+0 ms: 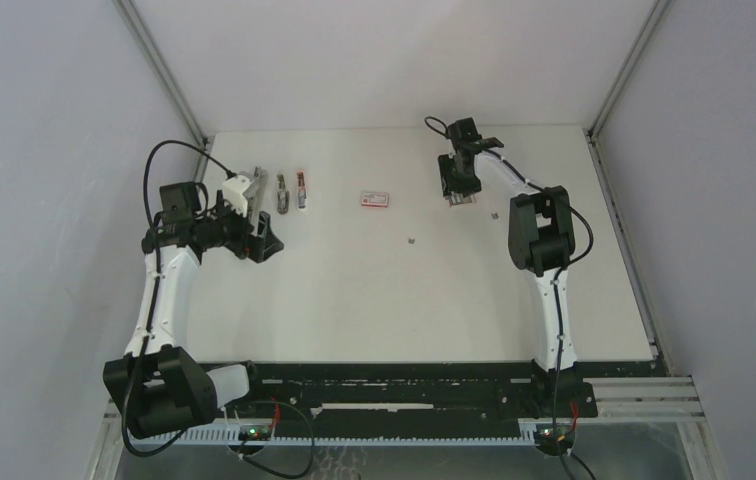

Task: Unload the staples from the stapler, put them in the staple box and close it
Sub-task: Adjust the staple in the staple box.

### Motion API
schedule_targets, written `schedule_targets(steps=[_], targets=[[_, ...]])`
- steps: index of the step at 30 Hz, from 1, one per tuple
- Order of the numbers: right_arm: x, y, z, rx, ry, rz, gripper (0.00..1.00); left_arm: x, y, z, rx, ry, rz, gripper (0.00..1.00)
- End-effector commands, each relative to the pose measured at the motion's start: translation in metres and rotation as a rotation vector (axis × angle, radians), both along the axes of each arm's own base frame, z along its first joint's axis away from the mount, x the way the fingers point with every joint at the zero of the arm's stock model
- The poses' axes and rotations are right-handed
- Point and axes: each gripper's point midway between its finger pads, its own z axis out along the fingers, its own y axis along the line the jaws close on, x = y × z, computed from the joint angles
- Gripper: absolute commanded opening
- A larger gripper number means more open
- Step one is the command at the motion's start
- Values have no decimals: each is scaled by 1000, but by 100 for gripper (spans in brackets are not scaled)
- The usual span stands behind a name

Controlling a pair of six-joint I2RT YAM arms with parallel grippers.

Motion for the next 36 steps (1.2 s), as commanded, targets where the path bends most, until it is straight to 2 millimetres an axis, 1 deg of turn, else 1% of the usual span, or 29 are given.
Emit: schedule_targets(steps=[1,15,19,24,28,36], targets=[[10,0,12,2,-53,-4,50,-4,-3,-5,-23,-6,-11,100],[10,-2,-3,-6,-24,-5,50,-4,-3,-5,-23,-6,-10,100],[10,-3,-3,-10,-25,-7,49,-5,-3,-4,-24,-10,-12,100],[10,-2,-4,-10,-23,-5,42,-5,-4,-4,-27,-9,-14,100],[9,-1,-5,-9,-18,1,34,-4,-4,-4,-28,-8,-17,100],[1,5,3,-13,-28,28,33,-5,-4,-3,-28,-13,-17,100]])
